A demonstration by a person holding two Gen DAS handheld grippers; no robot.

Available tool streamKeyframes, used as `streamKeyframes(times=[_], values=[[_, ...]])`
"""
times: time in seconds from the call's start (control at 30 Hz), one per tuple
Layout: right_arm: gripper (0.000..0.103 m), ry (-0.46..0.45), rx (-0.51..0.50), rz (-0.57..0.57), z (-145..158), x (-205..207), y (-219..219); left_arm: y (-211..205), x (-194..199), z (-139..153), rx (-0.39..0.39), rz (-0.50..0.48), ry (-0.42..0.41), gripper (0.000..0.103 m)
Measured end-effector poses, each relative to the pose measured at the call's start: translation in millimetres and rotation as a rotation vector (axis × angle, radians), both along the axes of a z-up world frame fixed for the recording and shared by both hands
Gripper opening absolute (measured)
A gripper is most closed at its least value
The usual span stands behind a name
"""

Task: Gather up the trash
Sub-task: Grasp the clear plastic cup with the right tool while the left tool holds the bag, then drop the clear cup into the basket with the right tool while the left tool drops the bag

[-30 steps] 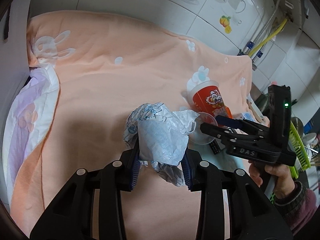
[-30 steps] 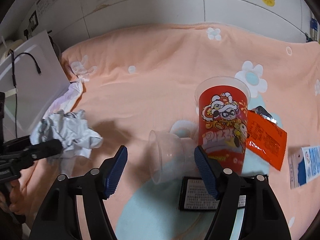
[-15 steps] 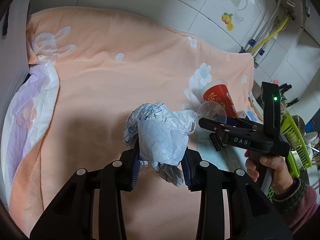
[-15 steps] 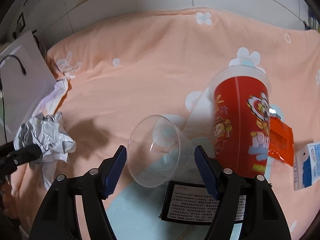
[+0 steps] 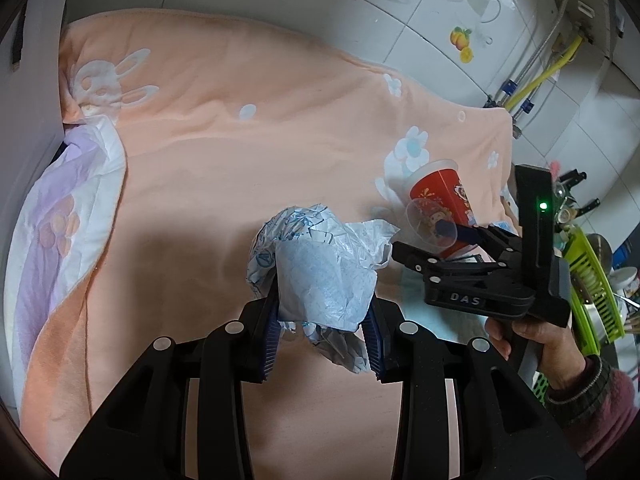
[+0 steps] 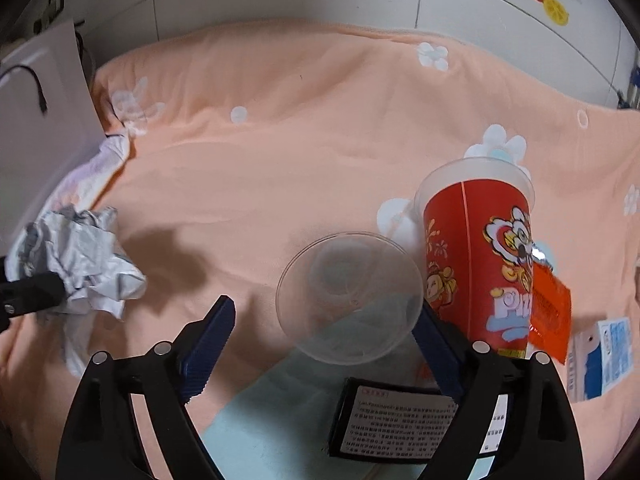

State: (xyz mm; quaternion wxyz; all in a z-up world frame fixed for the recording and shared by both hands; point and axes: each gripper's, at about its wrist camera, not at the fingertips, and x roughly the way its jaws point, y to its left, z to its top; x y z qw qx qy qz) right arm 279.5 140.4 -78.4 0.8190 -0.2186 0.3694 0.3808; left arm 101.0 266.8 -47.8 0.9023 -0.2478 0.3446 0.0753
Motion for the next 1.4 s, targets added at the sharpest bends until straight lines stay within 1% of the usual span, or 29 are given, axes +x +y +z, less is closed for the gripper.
streamKeyframes(times=[0.03,0.1,0.17,0.2,0.37,0.47,0.6,0.83,1.07,1.3,1.4], values=[[0.084,-0.017,-0.015,-0.01,-1,0,2,0,0,0,0.001,0.001,0.0,0.035],[0.076,-0.02,-0.017,-0.013,-2,0,3,1,0,-1,-0.002,0.002,0.0,0.035],[0.061,-0.002,-0.01,-0.02,-4,4,2,0,0,-1,-0.001,0.001,0.0,0.035],[0.058,0.004,-0.001,-0.025,-3,5,-1,-1,-1,-1,-0.001,0.001,-0.001,0.035],[0.058,0.008,0.053,-0.037,4,-1,-13,-3,-3,1,0.0,-0.006,-0.01,0.035],[0.058,0.029,0.112,-0.033,15,-14,-27,-7,-5,5,0.005,-0.016,-0.019,0.035],[0.058,0.024,0.15,-0.037,28,-34,-49,-19,-7,12,0.011,-0.042,-0.033,0.035],[0.058,0.019,0.194,-0.092,49,-65,-106,-63,-6,26,0.015,-0.13,-0.054,0.035],[0.058,0.01,0.224,-0.183,57,-94,-177,-126,3,35,0.027,-0.267,-0.062,0.035],[0.058,-0.006,0.207,-0.309,55,-117,-252,-197,16,37,0.022,-0.436,-0.052,0.035],[0.058,-0.016,0.195,-0.375,52,-127,-288,-235,22,35,0.026,-0.526,-0.043,0.035]])
